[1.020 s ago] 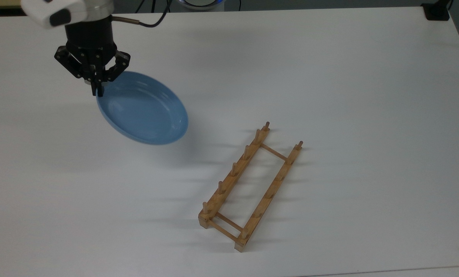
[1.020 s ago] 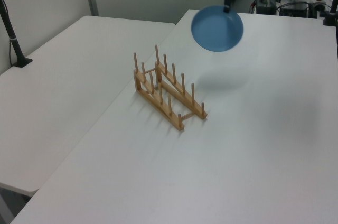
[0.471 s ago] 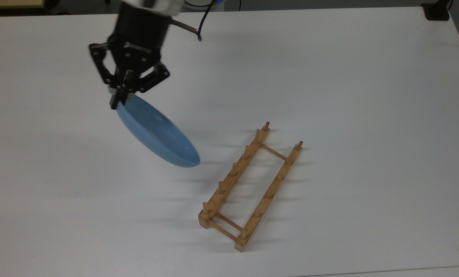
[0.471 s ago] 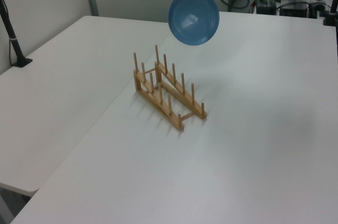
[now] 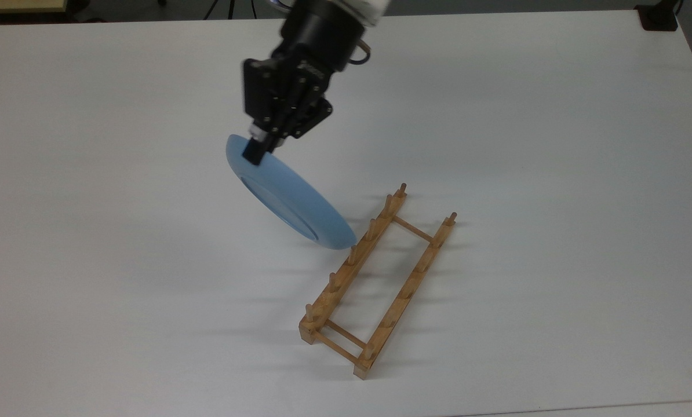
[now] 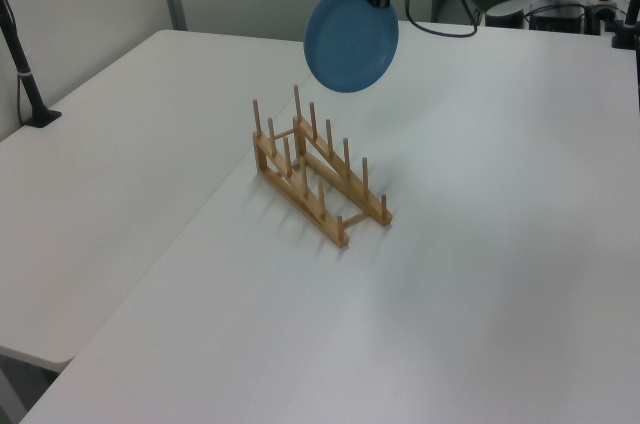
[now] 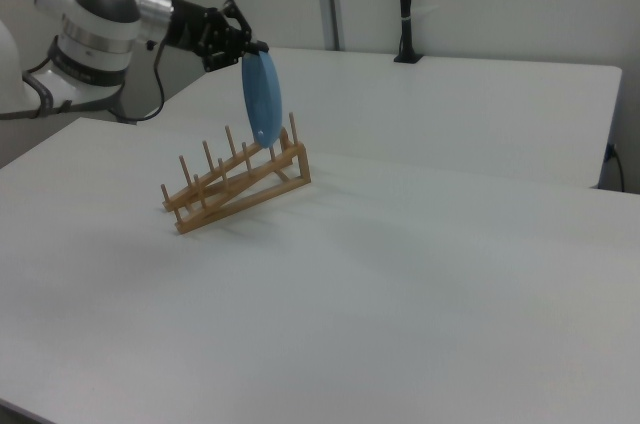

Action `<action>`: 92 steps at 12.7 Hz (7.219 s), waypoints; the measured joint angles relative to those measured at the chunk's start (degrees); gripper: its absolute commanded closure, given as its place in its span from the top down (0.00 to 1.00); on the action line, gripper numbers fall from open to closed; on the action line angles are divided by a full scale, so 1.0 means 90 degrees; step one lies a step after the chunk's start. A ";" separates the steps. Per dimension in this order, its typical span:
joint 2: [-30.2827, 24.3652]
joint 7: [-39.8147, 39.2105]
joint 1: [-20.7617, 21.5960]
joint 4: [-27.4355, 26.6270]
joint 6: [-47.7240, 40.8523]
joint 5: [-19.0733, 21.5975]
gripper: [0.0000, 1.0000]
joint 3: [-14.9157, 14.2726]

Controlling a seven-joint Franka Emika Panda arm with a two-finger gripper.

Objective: Place plate in plate rack
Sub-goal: 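Lift the plate upright and carry it over the wooden rack, then lower the upright plate between the rack pegs, then open the gripper and raise it away from the plate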

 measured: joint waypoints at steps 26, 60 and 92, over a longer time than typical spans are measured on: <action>0.1710 0.2016 0.1705 0.1723 -0.1524 -0.2683 0.00 0.0059; 0.1355 0.0751 0.1220 0.0946 -0.1294 -0.2353 0.00 0.0054; -0.0081 0.3809 0.0759 0.1038 -0.2708 0.4135 1.00 0.0337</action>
